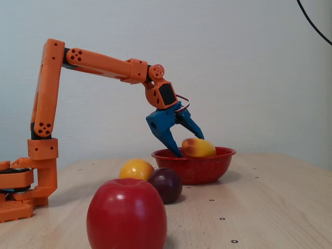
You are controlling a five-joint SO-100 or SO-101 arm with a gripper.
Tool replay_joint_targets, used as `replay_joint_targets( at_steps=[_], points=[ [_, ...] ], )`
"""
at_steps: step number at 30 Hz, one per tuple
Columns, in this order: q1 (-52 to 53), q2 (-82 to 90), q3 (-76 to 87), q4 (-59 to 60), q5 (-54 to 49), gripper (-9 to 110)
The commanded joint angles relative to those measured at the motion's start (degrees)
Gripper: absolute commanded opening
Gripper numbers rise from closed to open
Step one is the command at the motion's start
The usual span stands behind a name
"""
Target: Put the banana in the red bowl.
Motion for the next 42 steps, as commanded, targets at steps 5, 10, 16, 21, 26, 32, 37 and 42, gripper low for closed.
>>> replay_joint_targets(
  at_steps=[5, 10, 16, 21, 26, 32, 37, 42],
  points=[
    [-0.6, 10.8, -6.3, 2.6, -1.9, 13],
    [-2.7, 15.2, -8.1, 5.6, -3.0, 0],
    [-6.7, 25.0, -2.2, 6.5, -3.4, 0],
    [-11.4, 34.0, 4.7, 8.0, -6.3, 0],
    [-17.3, 41.5, 12.3, 9.6, -9.5, 0],
    [-22.9, 55.9, 29.4, 5.4, -7.1, 0],
    [-26.1, 63.3, 40.8, 2.8, -8.1, 0],
    [-26.3, 75.1, 55.5, -1.4, -6.8, 0]
  ],
)
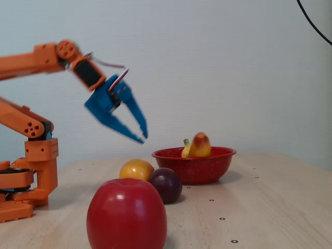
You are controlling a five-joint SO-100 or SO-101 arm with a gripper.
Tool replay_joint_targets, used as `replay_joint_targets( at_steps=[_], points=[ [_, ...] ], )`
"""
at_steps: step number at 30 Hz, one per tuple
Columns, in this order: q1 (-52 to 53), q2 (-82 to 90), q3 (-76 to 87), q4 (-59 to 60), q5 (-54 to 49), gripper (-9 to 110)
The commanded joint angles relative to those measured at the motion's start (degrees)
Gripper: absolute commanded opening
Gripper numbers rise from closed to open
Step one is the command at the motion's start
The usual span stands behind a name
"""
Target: Put the banana in the red bowl.
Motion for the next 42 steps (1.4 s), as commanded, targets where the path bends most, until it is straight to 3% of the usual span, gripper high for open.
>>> replay_joint_targets(
  at_steps=[1, 20, 28, 42],
  points=[
    [-1.3, 4.7, 2.3, -2.7, 1.5, 0],
    [-2.3, 37.1, 39.6, -12.0, 1.0, 0],
    [-0.4, 37.2, 40.5, -12.0, -5.4, 0],
    [-0.1, 37.1, 40.5, -7.4, -6.2, 0]
  ],
)
